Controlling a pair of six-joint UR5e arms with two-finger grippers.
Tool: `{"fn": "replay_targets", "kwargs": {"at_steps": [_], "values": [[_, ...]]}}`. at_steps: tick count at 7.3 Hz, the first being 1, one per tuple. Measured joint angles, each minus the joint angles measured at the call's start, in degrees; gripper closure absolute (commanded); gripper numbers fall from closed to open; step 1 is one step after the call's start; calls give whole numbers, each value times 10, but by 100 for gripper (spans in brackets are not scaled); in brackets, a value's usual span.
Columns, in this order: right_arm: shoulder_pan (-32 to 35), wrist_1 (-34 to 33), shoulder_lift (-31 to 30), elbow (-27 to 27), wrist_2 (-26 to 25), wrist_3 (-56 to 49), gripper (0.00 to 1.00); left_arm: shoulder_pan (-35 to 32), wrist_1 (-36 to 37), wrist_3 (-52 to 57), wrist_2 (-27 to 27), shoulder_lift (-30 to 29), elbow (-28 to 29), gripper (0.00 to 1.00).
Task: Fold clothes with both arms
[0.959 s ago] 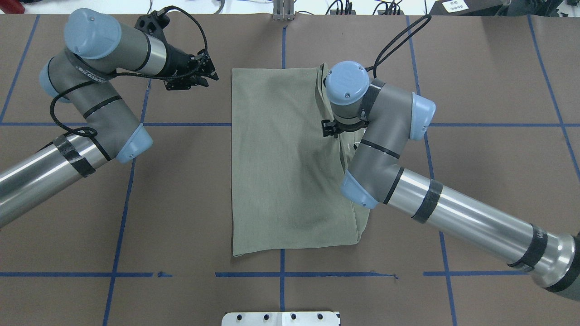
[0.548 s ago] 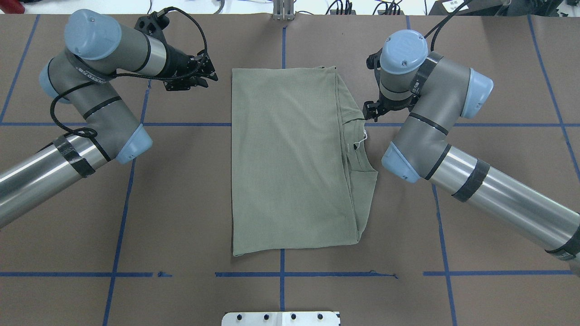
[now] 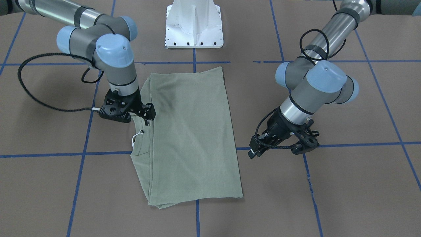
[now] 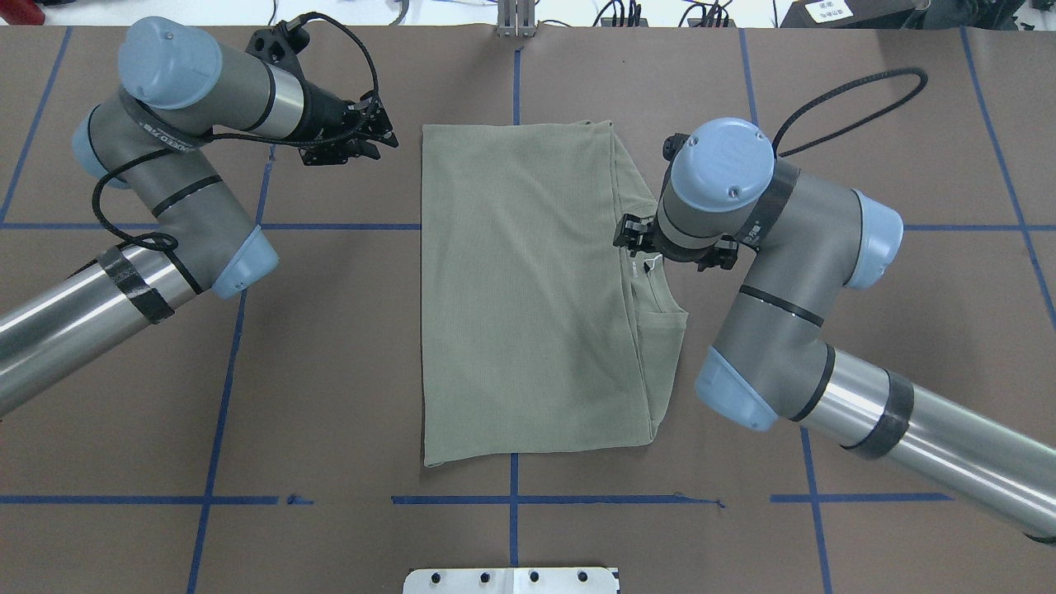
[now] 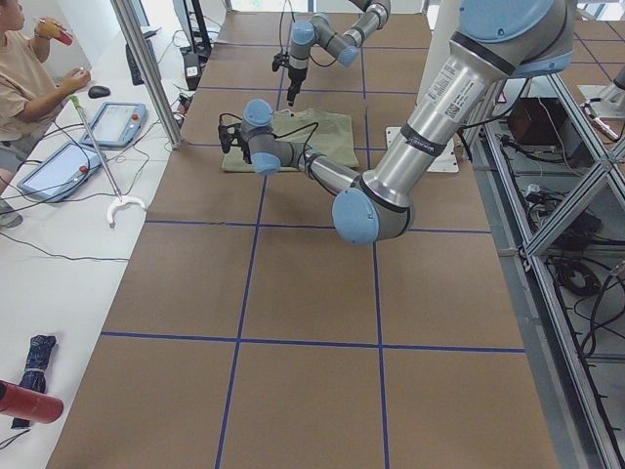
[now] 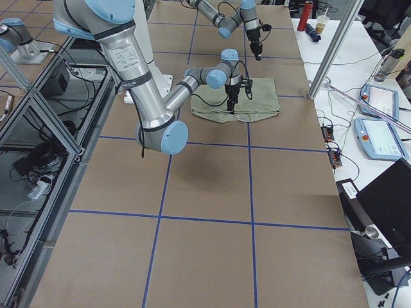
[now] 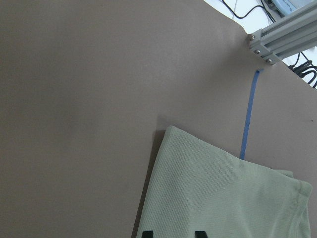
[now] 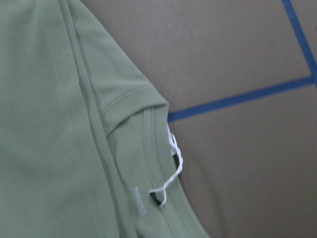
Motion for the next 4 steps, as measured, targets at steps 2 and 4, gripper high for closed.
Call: {"fn": "replay_targets", "kwargs": {"at_steps": [2,4], "values": [[-65,9,-30,63,-49,188,2,0,1,0,0,1,1,58],[-107,11,-42,85,-59,304,9,0,1,-1,0,3,1,57]]}}
